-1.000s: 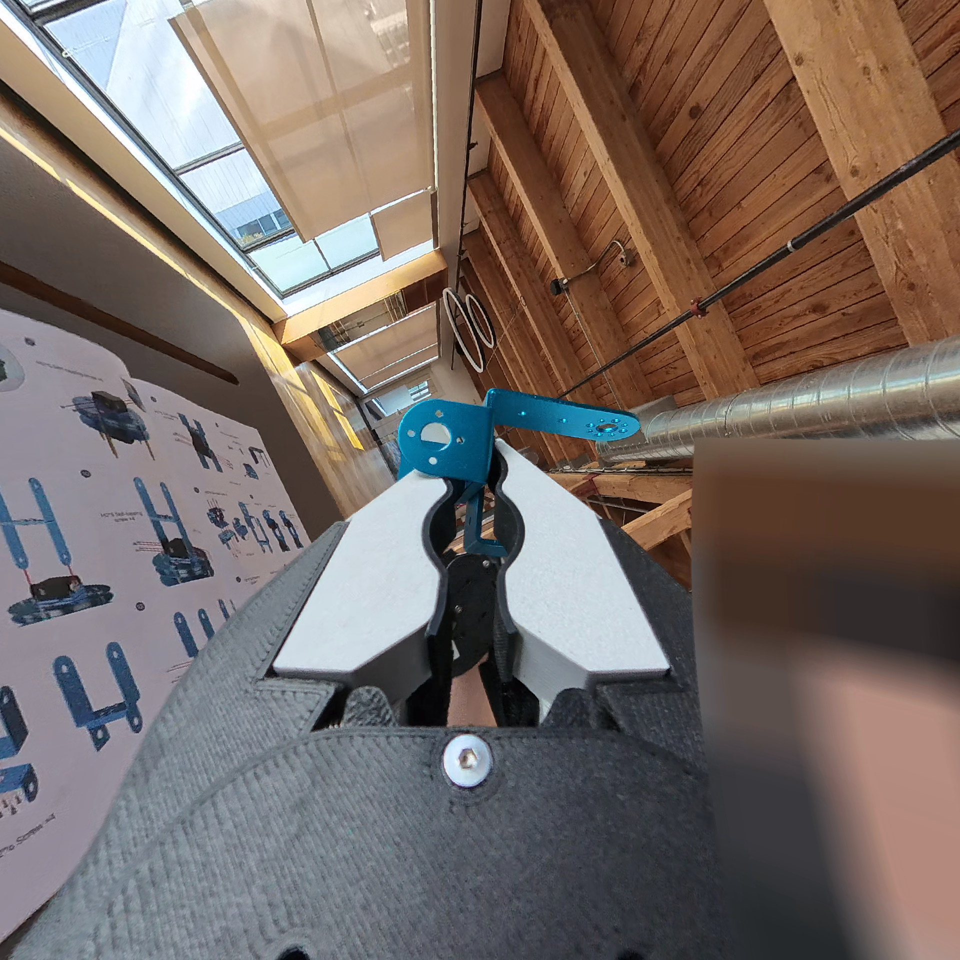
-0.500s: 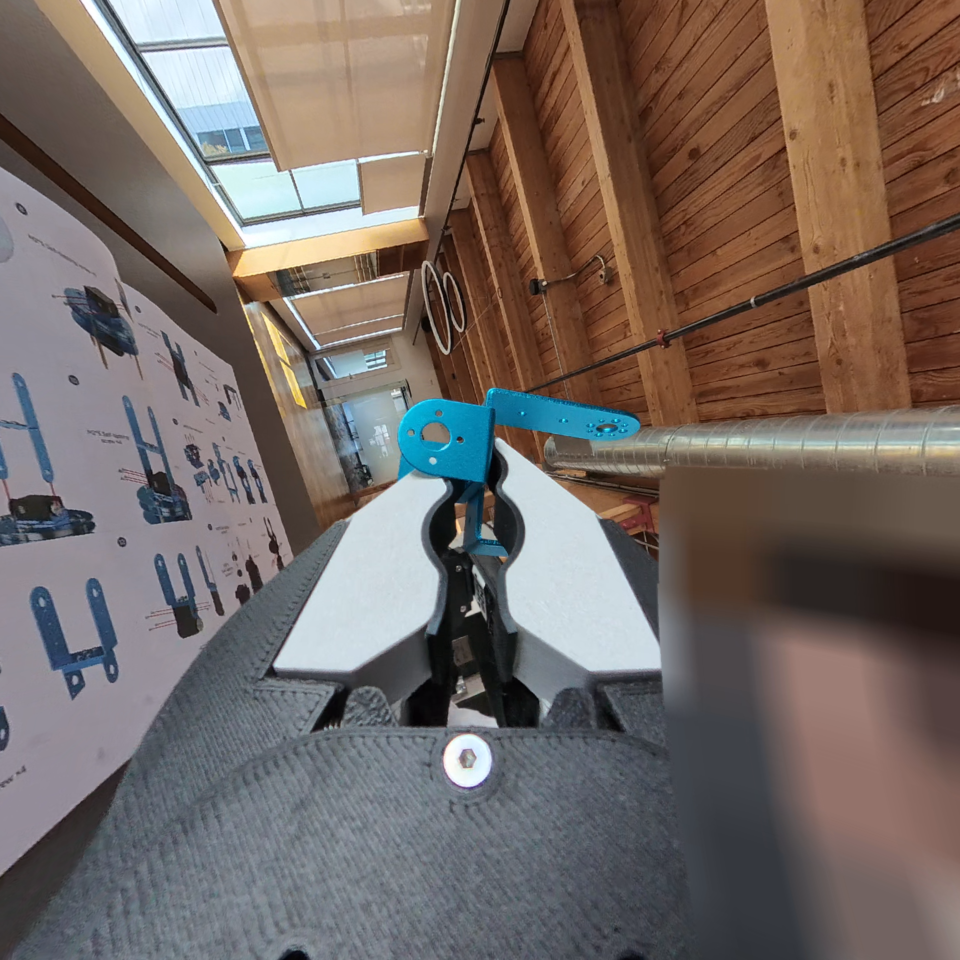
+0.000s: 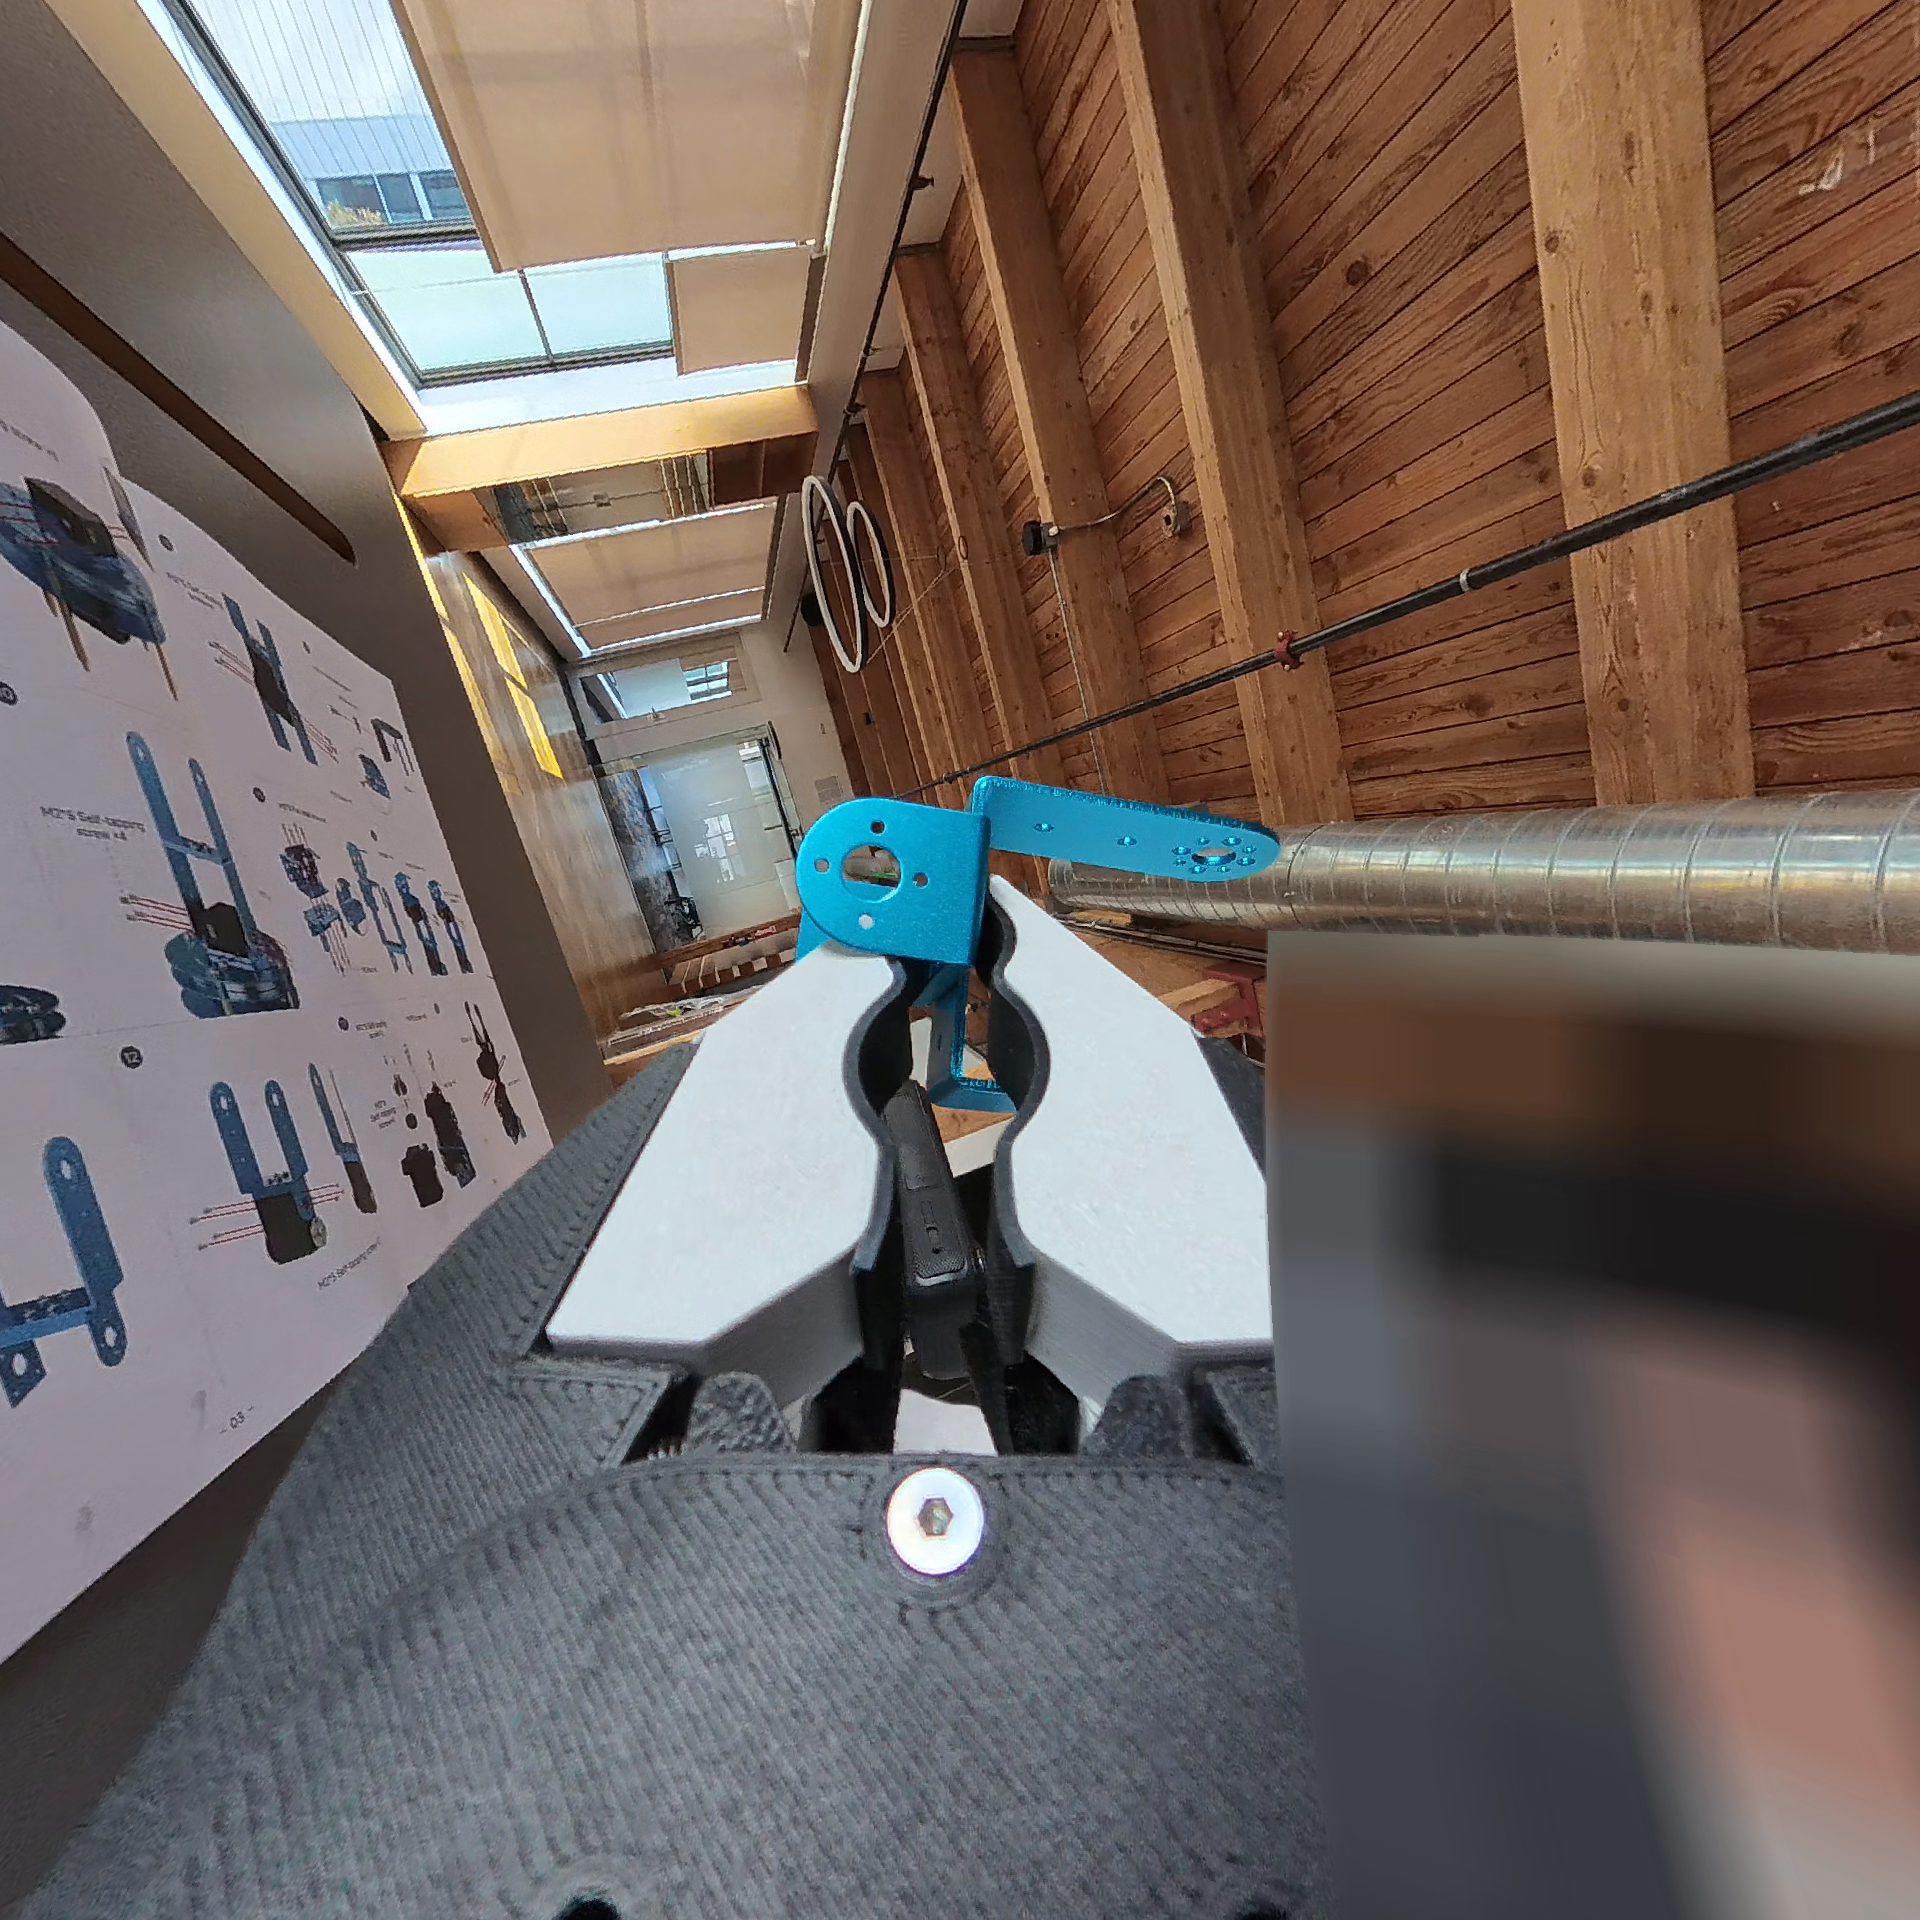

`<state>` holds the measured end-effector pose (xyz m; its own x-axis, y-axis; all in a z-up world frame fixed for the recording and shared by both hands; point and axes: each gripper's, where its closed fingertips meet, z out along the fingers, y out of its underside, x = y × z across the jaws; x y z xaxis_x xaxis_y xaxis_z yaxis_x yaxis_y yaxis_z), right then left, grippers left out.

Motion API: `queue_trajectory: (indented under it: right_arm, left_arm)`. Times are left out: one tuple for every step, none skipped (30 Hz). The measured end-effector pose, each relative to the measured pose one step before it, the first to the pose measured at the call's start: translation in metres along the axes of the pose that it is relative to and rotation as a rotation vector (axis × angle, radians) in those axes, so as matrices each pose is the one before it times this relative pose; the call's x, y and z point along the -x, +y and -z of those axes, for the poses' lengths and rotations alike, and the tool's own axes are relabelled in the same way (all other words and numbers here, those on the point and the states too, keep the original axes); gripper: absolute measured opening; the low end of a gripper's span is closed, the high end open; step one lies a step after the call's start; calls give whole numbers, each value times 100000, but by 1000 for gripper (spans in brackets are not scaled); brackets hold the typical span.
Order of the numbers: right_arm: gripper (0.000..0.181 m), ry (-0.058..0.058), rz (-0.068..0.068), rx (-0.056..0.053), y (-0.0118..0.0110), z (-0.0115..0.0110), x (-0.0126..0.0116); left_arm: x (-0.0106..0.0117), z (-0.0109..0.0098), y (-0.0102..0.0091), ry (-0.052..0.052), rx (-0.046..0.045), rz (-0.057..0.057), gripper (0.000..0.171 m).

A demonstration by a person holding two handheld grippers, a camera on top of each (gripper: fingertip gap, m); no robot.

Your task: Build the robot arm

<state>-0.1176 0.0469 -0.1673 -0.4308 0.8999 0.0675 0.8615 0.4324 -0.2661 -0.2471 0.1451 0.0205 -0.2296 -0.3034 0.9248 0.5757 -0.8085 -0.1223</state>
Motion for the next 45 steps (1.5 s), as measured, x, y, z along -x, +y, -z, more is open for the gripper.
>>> queue_trajectory:
  right_arm:
    - [12, -969, 86, -764, -187, -69, 68]
    - [11, -391, 214, -786, -201, -32, -24]
    - [10, -596, 247, -90, -76, -29, 0]
    - [10, -554, 80, 793, 75, -63, -12]
    - [10, 298, -239, 1187, 159, -60, -175]
    - [10, -65, -554, 1074, 160, -85, -127]
    - [10, -1431, -861, 909, 143, -112, 121]
    - [10, -993, -501, 258, 29, -110, 71]
    - [9, -472, 260, -415, -66, -52, 31]
    - [9, -401, 239, -277, -30, -17, 44]
    - [9, -557, 104, 164, -9, -7, 76]
    - [9, 49, 101, 267, -25, -8, -36]
    - [9, -4, 317, 13, -72, -18, -25]
    - [9, -186, 315, 24, -92, -22, 22]
    - [9, 73, 356, 277, -43, -22, -12]
    - [9, 185, 350, 259, -27, -7, -28]
    - [8, -1, 120, 94, -24, -13, 5]
    - [7, -439, -188, 2, -6, -12, 48]
    - [6, -391, -394, 11, 0, -10, 47]
    - [5, 172, -37, -11, -19, -5, -30]
    - [4, -43, 252, -47, -28, -8, 33]
    - [4, -224, 115, 47, -10, -21, 46]
    - [3, -87, -287, 7, 5, 2, 1]
    - [3, -272, -706, -125, 8, -2, 12]
    - [3, -268, -638, -224, 7, -6, 1]
    - [3, -326, -377, -150, 5, -4, 41]
    - [3, -929, -162, 97, 23, 9, 168]
    - [3, -276, 362, 200, 1, 16, 112]
    - [3, 537, 760, 144, -21, 48, 25]
    - [3, 149, 632, -530, -118, 104, 90]
    - [2, 254, 305, -909, -176, 201, 68]
    - [2, 971, 271, -1010, -166, 305, -25]
    - [2, 1313, 365, -1079, -185, 404, -39]
    - [2, 1682, 412, -1086, -210, 485, -43]
    - [2, 1977, 514, -1444, -291, 574, -55]
    - [2, 2201, 648, -1986, -427, 634, -57]
    - [3, 2724, 874, -2045, -481, 693, -128]
    - [3, 2808, 995, -1986, -551, 704, -157]
    - [3, 2698, 1018, -1941, -592, 707, -184]
    - [3, 2971, 797, -2344, -699, 690, -296]
    - [3, 2402, 647, -2497, -763, 644, -280]
    - [3, 1696, 626, -2562, -800, 571, -241]
    - [3, 2091, 606, -2715, -804, 516, -336]
    - [3, 2540, 522, -2478, -727, 448, -455]
    - [2, 2265, 390, -2063, -598, 376, -433]
  left_arm:
    - [17, -20, 29, -70, 96, -140, 6]
    - [-25, 0, 10, 40, 33, -23, 6]
    - [-66, -10, -3, 262, 5, 25, 6]
    - [-47, 3, 12, 73, 111, -207, 6]
    - [-19, -11, 19, -140, 202, -367, 6]
    - [-5, -14, 11, -59, 68, -174, 6]
    - [0, -1, -8, 43, -67, 38, 6]
    - [25, -22, 13, -4, 64, 96, 6]
    - [43, -19, 14, -32, 124, 71, 6]
    - [57, -6, 12, -100, 80, 69, 6]
    - [63, -14, 11, -95, 26, 131, 6]
    - [50, -1, -5, -47, -8, 164, 6]
    - [49, -19, 7, -45, 6, 101, 6]
    - [54, -16, 18, -101, 96, 12, 6]
    - [44, -4, 24, -133, 69, -33, 6]
    - [55, -19, 17, -165, 41, -46, 6]
    - [44, -10, 33, -126, 93, -20, 6]
    - [48, -12, 25, -92, 85, 35, 6]
    - [56, -8, 6, -113, -16, 61, 6]
    - [78, -11, 16, -185, 6, 59, 6]
    - [106, -27, 26, -228, 161, 60, 6]
    - [134, -10, 42, -279, 192, 122, 6]
    - [168, -28, 38, -370, 65, 146, 6]
    - [207, -33, 60, -484, 128, 147, 6]
    - [240, -64, 124, -556, 337, 121, 6]
    - [250, -102, 191, -681, 489, -76, 6]
    - [324, -134, 245, -1293, 614, -867, 6]
    - [390, -172, 314, -1941, 899, -1716, 6]
    - [400, -210, 393, -1951, 1269, -1744, 6]
    - [368, -209, 412, -1368, 1499, -870, 6]
    - [325, -184, 357, -588, 1120, 427, 6]
    - [349, -112, 238, -226, 474, 1213, 6]
    - [481, -61, 170, -798, 168, 894, 6]
    - [594, -25, 199, -1536, 183, 403, 6]
    - [530, -1, 294, -1232, 370, 627, 6]
    - [415, 9, 382, -606, 660, 1065, 6]
    - [396, 40, 467, -589, 786, 962, 5]
    - [446, 75, 517, -900, 837, 707, 6]
    - [442, 97, 474, -786, 457, 989, 6]
    - [441, 80, 349, -658, -8, 1599, 6]
    - [374, 15, 313, -350, 490, 2125, 6]
    - [169, -72, 248, 433, 922, 2533, 6]
    - [-7, -120, 99, 693, 928, 2081, 6]
    - [-33, -179, -34, -191, 743, 525, 6]
    - [-44, -214, -94, -928, 718, -780, 6]
